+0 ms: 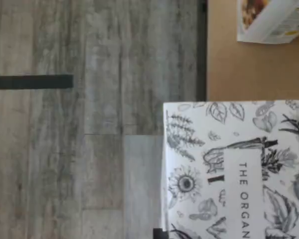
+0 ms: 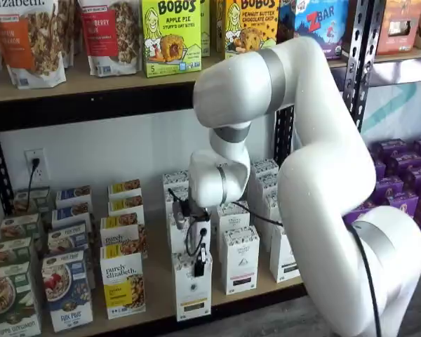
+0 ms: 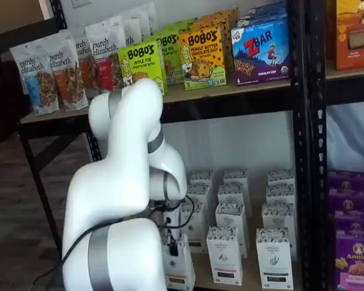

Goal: Pick up the white box with a yellow strip in the middle, on the bottom shelf, the fourth box from the left

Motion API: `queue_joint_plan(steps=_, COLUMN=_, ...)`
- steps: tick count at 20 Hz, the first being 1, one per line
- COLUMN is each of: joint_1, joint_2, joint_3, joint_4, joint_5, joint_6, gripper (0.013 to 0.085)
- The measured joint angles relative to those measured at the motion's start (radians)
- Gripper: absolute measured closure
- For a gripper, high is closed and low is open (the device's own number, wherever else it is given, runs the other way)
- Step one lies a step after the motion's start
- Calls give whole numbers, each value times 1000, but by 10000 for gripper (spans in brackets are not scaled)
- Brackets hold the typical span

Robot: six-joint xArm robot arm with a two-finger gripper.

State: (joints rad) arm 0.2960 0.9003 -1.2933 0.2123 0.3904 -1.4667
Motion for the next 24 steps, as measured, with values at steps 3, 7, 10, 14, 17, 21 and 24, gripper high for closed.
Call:
queue_joint_plan(steps=3, joint_1=9, joint_2=-32, joint_3=55, joint_4=-12, joint_5=-18, joint_6=18, gripper=490)
queue_joint_plan(steps=7, joint_1=24, joint_2=-75, joint_3=118, joint_4=6, joint_5=-25, joint_6=15, gripper=490)
queue_joint_plan(steps=10, joint_1=36, joint_2=-111, joint_3=168, joint_4=14, joint_5=-44, joint_6=17, gripper=490)
queue_joint_plan(steps=14, joint_1=49, joint_2=-157, joint_3=229, joint_4=28, joint_5=-71, joint_6=15, gripper=490)
queue_joint_plan(steps=17, joint_1=56, joint_2=-191, joint_3=269, joint_4=40, joint_5=-75, joint_6=11, gripper=490)
queue_joint_plan(steps=21, joint_1=62, joint_2=-242, joint_3=324, joint_4=-2, joint_5=-83, joint_6=58, gripper=490)
queue_joint_plan(steps=24, joint_1=67, joint_2=-287, joint_3=369, joint_4=-52, joint_5=-80, joint_6=110, gripper=490)
